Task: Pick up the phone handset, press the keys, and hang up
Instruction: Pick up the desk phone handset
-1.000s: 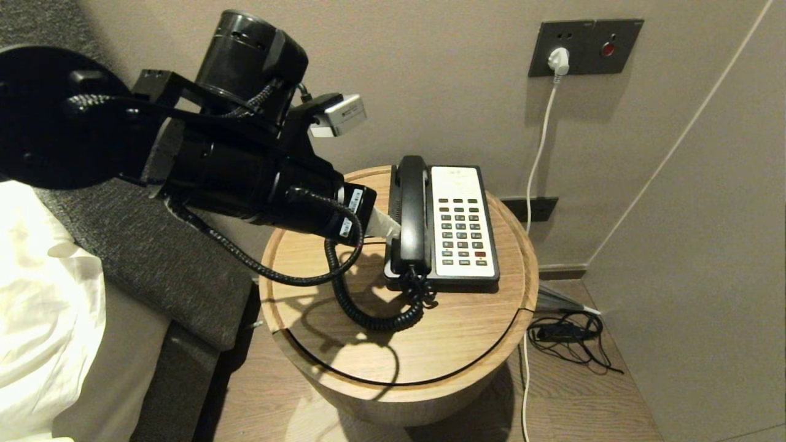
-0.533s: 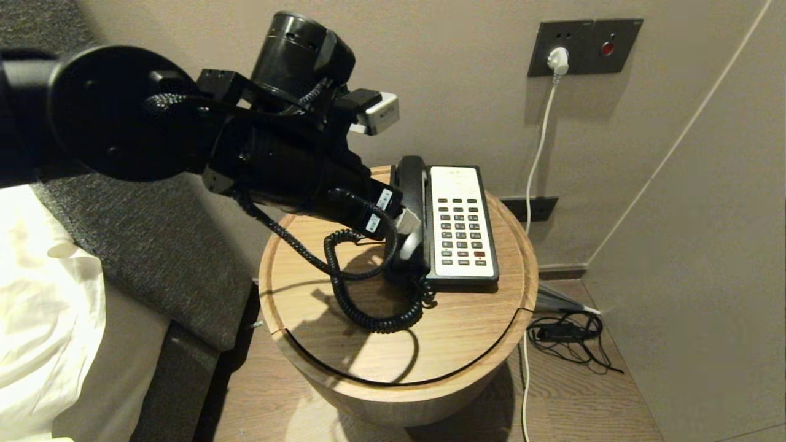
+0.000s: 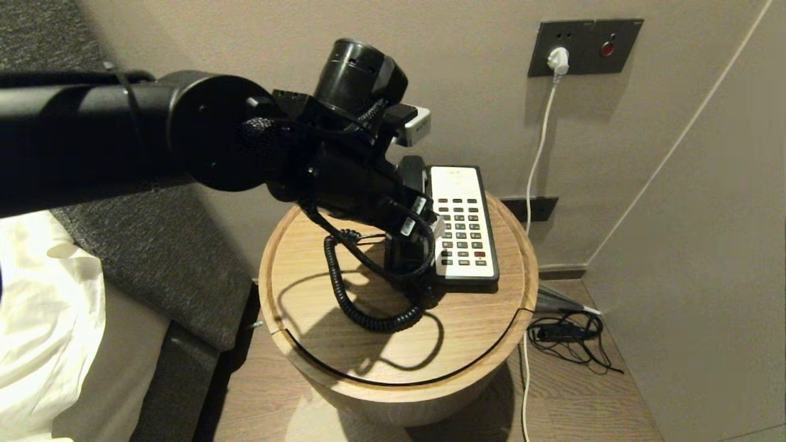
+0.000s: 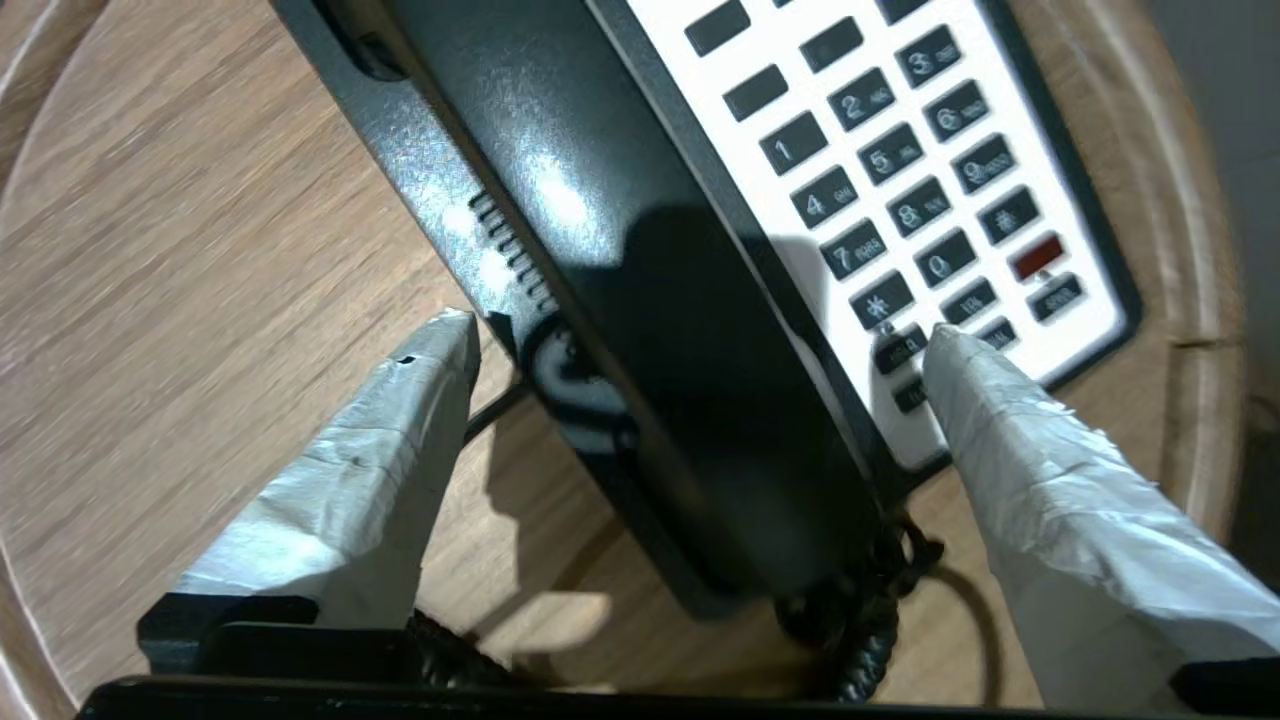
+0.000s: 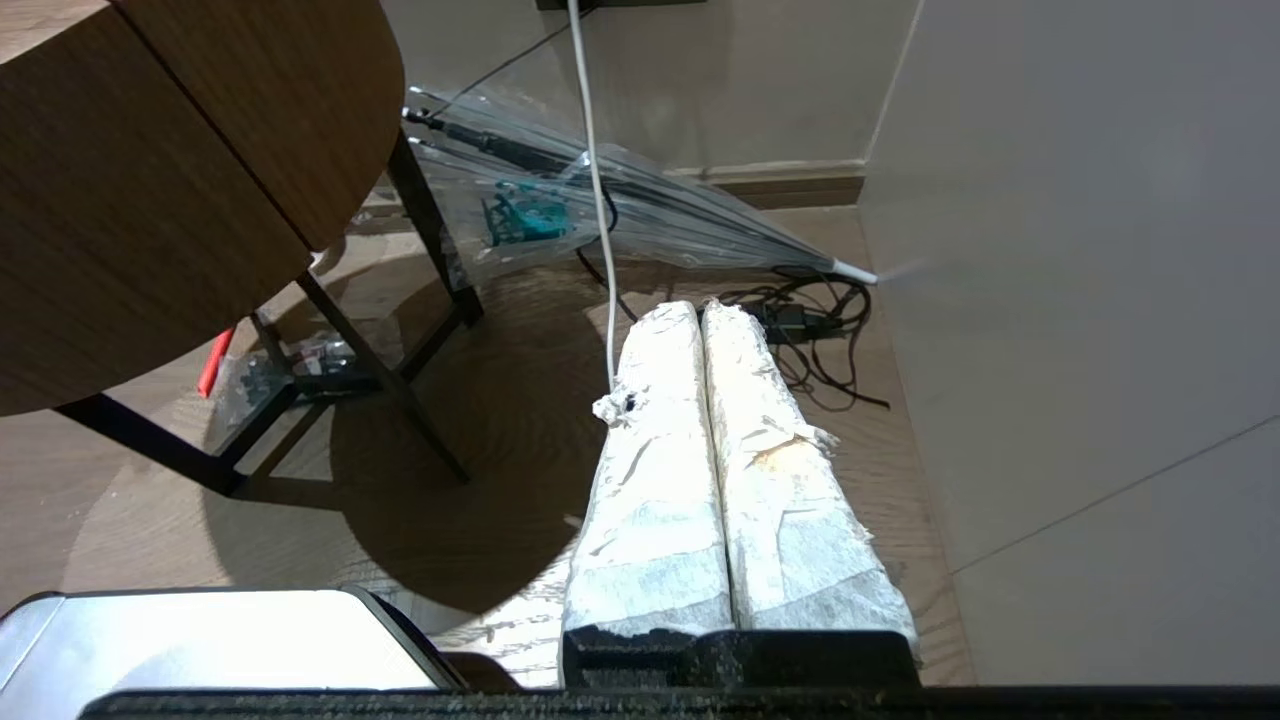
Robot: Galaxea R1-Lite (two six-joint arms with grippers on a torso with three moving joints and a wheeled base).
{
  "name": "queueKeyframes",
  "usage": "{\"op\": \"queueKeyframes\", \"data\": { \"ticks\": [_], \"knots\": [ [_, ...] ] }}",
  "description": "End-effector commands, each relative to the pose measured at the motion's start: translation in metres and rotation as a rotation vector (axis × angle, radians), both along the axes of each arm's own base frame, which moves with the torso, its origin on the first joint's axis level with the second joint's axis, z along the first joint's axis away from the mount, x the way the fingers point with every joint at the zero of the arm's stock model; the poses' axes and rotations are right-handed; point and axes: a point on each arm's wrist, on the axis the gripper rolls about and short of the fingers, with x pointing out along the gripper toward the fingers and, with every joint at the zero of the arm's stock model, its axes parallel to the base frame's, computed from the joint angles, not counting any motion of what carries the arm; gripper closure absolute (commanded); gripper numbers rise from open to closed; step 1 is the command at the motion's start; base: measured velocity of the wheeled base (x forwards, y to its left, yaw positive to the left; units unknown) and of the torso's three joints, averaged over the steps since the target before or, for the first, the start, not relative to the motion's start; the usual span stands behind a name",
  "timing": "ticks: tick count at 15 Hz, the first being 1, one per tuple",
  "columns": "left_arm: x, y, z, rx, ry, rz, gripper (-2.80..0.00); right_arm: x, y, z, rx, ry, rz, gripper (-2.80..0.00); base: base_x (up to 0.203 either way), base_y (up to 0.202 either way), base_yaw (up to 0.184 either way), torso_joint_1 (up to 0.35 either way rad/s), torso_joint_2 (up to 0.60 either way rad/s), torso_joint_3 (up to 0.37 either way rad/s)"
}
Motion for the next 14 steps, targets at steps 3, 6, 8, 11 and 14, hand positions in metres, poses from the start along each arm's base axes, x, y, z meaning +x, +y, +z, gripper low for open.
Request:
{"op": "queueKeyframes", "data": {
  "ticks": [3, 6, 8, 11, 14],
  "knots": [
    [0.0100, -0.0088, -0.0099, 0.036, -0.008, 0.041, -2.80, 0.0001, 0.0000, 0.0003, 0.000, 0.000, 0.000, 0.00, 0.000, 0.000, 0.000, 0.000, 0.00, 0.000],
    [0.0116, -0.0093, -0.0105, 0.050, -0.021, 0.066, -2.80, 0.0001, 0.0000, 0.0001, 0.000, 0.001, -0.001, 0.00, 0.000, 0.000, 0.000, 0.000, 0.00, 0.000],
    [0.0116, -0.0100, -0.0112, 0.052, -0.020, 0.066, -2.80, 0.0002, 0.0000, -0.0001, 0.000, 0.002, 0.000, 0.00, 0.000, 0.000, 0.000, 0.000, 0.00, 0.000],
    [0.0130, -0.0130, -0.0143, 0.052, -0.013, 0.066, -2.80, 0.0001, 0.0000, 0.0003, 0.000, 0.000, 0.000, 0.00, 0.000, 0.000, 0.000, 0.000, 0.00, 0.000],
    [0.0148, -0.0145, -0.0161, 0.057, -0.014, 0.071, 0.00, 0.0002, 0.0000, -0.0001, 0.000, 0.002, 0.000, 0.00, 0.000, 0.000, 0.000, 0.000, 0.00, 0.000]
  ]
}}
